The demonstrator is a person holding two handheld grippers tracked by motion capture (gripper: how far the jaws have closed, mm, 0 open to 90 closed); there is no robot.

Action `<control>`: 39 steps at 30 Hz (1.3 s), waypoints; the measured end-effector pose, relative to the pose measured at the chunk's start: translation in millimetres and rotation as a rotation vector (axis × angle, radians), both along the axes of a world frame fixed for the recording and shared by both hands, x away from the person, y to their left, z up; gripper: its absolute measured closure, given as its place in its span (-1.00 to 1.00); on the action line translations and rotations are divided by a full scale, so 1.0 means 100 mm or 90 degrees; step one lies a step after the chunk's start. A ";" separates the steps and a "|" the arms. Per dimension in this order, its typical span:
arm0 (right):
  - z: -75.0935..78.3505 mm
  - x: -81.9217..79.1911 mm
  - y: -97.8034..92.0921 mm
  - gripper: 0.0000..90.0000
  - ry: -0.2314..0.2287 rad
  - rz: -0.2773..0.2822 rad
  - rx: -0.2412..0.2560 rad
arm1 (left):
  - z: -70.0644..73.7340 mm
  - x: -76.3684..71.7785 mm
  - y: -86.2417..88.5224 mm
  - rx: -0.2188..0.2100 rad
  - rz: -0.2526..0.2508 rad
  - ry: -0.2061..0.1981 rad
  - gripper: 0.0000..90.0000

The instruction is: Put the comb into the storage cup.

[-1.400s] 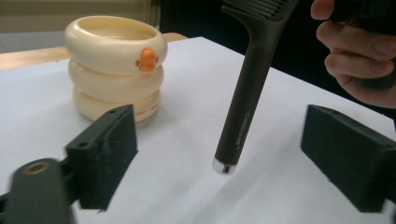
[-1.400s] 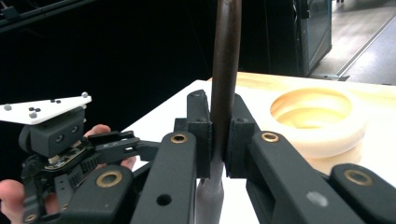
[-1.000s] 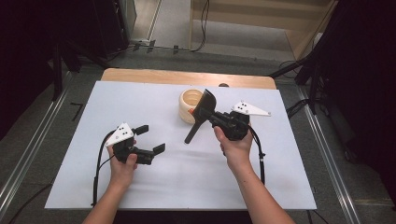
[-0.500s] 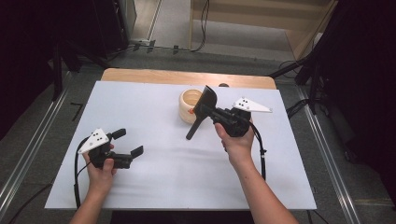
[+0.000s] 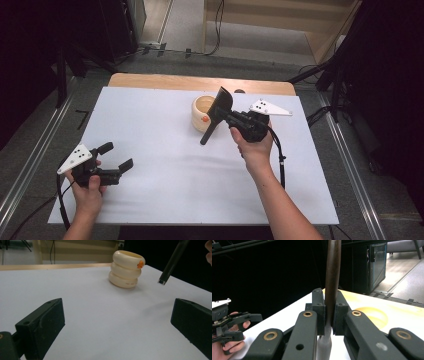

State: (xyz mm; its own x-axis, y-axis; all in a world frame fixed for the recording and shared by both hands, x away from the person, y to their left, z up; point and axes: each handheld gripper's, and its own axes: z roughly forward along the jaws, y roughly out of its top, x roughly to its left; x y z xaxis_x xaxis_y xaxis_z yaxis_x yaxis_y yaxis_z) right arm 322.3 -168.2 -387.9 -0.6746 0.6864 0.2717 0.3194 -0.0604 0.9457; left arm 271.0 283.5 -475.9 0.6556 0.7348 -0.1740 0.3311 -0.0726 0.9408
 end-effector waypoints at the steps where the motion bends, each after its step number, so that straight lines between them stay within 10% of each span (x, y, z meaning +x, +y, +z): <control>1: 0.01 0.00 0.00 0.82 -0.001 -0.002 -0.001 | -0.01 -0.01 0.02 0.001 0.002 0.001 -1.00; 39: 0.25 0.18 -0.08 0.82 -0.014 -0.019 0.012 | -0.12 -0.21 0.30 0.008 0.034 0.002 -1.00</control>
